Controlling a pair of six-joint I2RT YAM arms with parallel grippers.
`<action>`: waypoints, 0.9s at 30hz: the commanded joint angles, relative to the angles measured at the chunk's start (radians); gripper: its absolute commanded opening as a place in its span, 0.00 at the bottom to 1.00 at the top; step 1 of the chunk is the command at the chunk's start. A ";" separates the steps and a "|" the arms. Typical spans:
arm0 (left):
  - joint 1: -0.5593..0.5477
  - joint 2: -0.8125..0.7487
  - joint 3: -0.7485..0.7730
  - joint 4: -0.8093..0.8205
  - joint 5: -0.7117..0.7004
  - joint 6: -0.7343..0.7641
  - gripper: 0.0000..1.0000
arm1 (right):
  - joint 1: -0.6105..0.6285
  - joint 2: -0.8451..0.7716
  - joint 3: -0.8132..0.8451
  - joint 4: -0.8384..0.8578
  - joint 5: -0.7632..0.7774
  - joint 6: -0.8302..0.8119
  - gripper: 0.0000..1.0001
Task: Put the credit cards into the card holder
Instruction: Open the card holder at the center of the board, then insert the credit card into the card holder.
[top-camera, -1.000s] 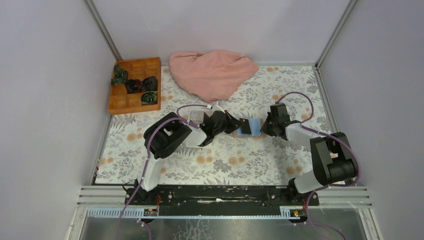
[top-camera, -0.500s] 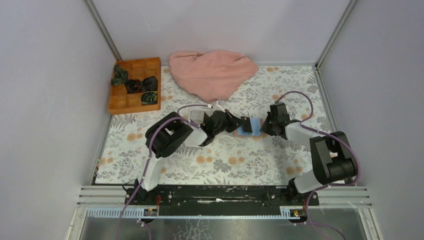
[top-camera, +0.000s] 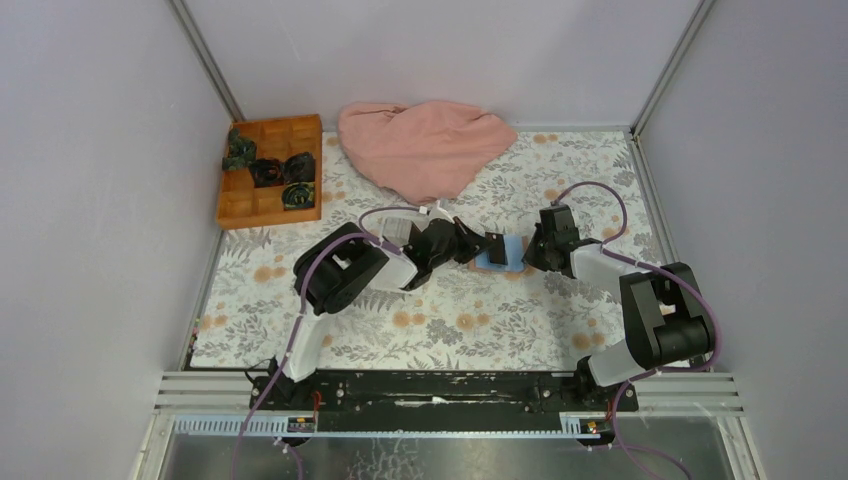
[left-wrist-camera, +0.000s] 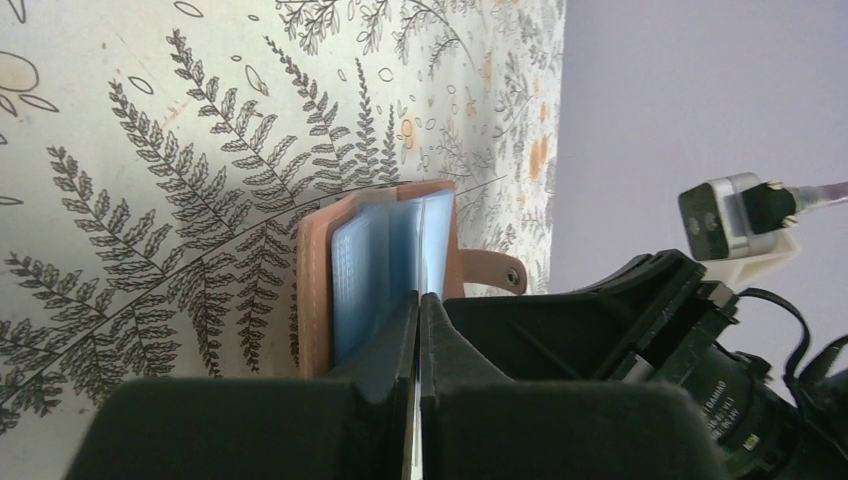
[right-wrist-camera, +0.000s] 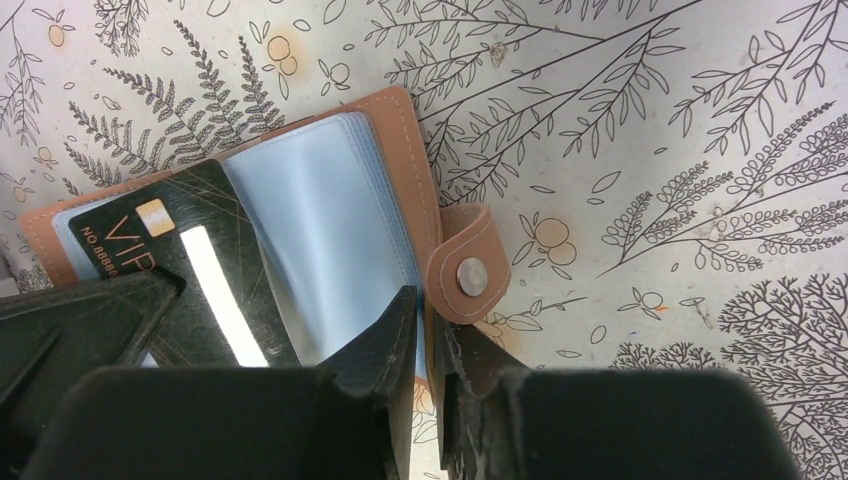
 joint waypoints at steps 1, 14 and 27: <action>-0.004 0.030 0.031 -0.240 0.074 0.022 0.00 | -0.007 0.015 0.007 -0.085 0.069 -0.033 0.16; -0.013 -0.010 0.085 -0.458 0.010 0.114 0.00 | -0.006 0.024 0.021 -0.091 0.065 -0.037 0.16; -0.018 -0.038 0.076 -0.506 -0.056 0.122 0.00 | -0.007 0.038 0.031 -0.094 0.072 -0.047 0.16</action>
